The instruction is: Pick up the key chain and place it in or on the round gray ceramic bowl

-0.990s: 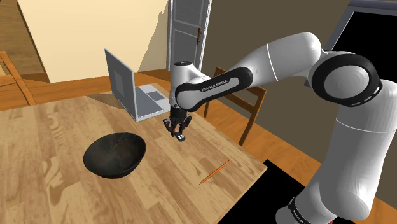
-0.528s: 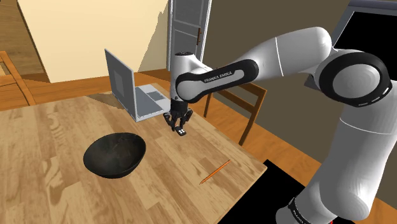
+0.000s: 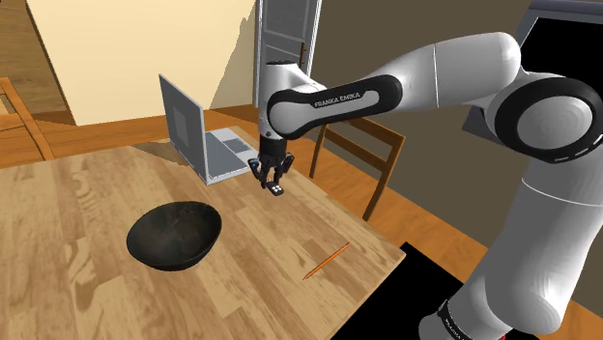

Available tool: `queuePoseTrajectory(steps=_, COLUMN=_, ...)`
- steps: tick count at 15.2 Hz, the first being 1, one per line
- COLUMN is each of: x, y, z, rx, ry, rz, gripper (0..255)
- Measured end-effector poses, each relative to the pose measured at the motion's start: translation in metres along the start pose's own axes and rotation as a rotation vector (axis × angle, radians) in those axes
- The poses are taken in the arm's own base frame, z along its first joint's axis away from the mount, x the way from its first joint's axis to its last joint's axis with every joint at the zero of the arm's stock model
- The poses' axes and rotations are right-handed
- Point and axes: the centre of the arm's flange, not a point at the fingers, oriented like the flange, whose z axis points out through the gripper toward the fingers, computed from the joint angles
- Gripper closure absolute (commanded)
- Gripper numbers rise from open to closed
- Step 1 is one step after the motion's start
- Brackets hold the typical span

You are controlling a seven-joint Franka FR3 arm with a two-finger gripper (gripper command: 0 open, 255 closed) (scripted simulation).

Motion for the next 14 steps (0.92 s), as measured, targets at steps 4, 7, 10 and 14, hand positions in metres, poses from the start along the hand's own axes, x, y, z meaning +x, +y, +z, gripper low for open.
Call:
queuePoseTrajectory(steps=4, x=-0.001, y=0.000, z=-0.022, rx=0.000, ry=0.000, rz=0.000, gripper=255)
queuePoseTrajectory(steps=7, x=-0.001, y=0.001, z=-0.038, rx=0.000, ry=0.000, rz=0.000, gripper=255)
queuePoseTrajectory(steps=10, x=-0.002, y=-0.001, z=-0.054, rx=0.000, ry=0.000, rz=0.000, gripper=255)
queuePoseTrajectory(steps=14, x=-0.002, y=-0.001, z=-0.074, rx=0.000, ry=0.000, rz=0.000, gripper=255)
